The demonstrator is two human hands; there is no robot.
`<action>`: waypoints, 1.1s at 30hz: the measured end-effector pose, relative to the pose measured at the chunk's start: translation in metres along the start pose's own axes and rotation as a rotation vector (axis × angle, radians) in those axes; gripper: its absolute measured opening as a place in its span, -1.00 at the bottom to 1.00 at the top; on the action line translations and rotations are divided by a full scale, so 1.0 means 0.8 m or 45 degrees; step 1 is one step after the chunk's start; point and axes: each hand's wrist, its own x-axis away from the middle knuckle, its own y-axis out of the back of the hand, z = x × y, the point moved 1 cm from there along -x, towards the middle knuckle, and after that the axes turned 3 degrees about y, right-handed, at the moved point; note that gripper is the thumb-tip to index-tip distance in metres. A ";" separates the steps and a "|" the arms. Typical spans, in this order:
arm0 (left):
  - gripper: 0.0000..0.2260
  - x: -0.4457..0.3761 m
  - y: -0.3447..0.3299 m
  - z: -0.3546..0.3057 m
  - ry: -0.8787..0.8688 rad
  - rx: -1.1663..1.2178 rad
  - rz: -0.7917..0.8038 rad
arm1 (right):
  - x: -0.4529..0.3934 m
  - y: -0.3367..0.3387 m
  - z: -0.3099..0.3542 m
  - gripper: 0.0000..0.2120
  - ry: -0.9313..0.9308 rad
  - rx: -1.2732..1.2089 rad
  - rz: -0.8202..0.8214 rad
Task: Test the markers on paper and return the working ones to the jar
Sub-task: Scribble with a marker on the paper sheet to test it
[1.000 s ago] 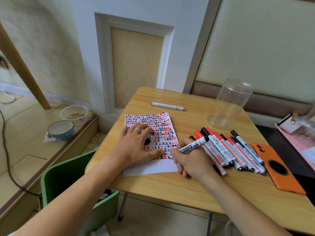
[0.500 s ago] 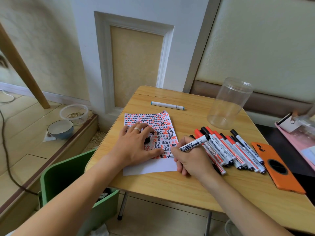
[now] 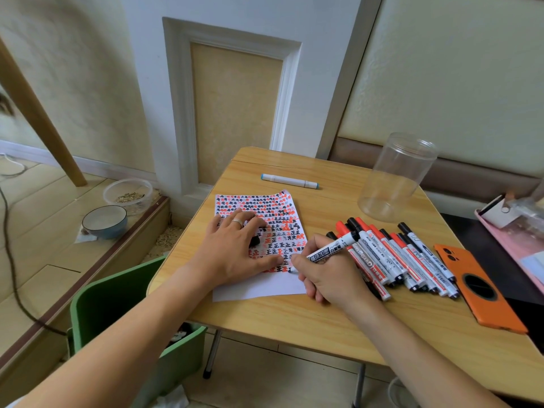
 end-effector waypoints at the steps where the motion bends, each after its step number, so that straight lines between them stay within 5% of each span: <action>1: -0.10 0.000 0.000 0.000 0.001 0.001 0.003 | 0.000 0.000 0.000 -0.80 -0.003 0.006 0.001; 11: -0.16 0.001 0.000 0.002 -0.038 0.054 0.014 | -0.002 0.000 -0.001 -0.82 -0.040 0.057 -0.064; 16: -0.50 0.006 0.012 -0.002 -0.008 0.238 -0.167 | -0.001 0.000 -0.002 -0.85 -0.053 -0.009 -0.071; 24: -0.92 0.010 0.027 0.000 -0.063 0.477 -0.098 | 0.001 0.004 0.003 -0.83 0.123 -0.206 0.006; 33: -0.81 0.010 0.024 -0.020 -0.226 0.677 -0.060 | 0.003 0.006 0.003 -0.83 0.202 -0.339 0.048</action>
